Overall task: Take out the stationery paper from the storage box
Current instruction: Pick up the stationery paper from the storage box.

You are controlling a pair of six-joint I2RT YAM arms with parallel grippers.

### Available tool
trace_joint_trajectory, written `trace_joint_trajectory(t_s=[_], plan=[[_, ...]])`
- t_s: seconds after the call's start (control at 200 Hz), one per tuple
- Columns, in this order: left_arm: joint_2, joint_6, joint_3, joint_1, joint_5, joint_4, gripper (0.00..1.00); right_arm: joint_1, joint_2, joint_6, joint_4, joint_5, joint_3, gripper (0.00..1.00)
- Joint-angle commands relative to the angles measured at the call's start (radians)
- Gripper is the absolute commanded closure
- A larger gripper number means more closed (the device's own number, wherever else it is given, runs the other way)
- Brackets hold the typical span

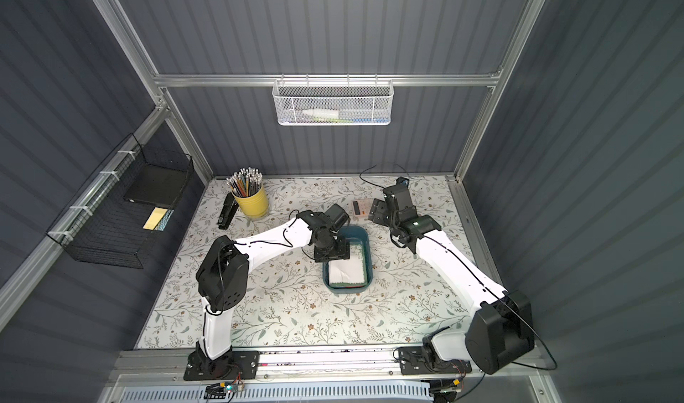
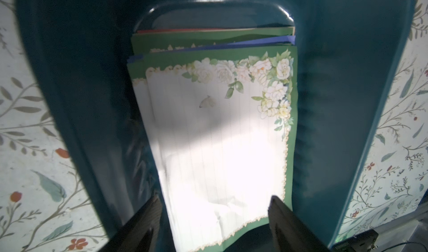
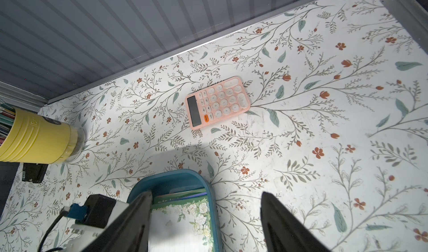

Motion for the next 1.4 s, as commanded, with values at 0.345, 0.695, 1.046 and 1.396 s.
trace_joint_trajectory(t_s=[0.345, 0.695, 1.046, 1.396], plan=[[0.044, 0.025, -0.021, -0.010, 0.006, 0.001, 0.23, -0.006, -0.004, 0.010, 0.002, -0.013, -0.016, 0.22], [0.056, 0.030, -0.024, -0.012, -0.021, -0.016, 0.22, -0.005, 0.000, 0.011, 0.004, -0.024, -0.021, 0.22], [0.076, 0.027, -0.014, -0.016, -0.041, -0.026, 0.22, -0.005, 0.001, 0.011, 0.003, -0.029, -0.026, 0.22], [0.080, 0.029, 0.086, -0.017, -0.110, -0.085, 0.21, -0.005, 0.019, 0.014, 0.005, -0.069, -0.025, 0.22]])
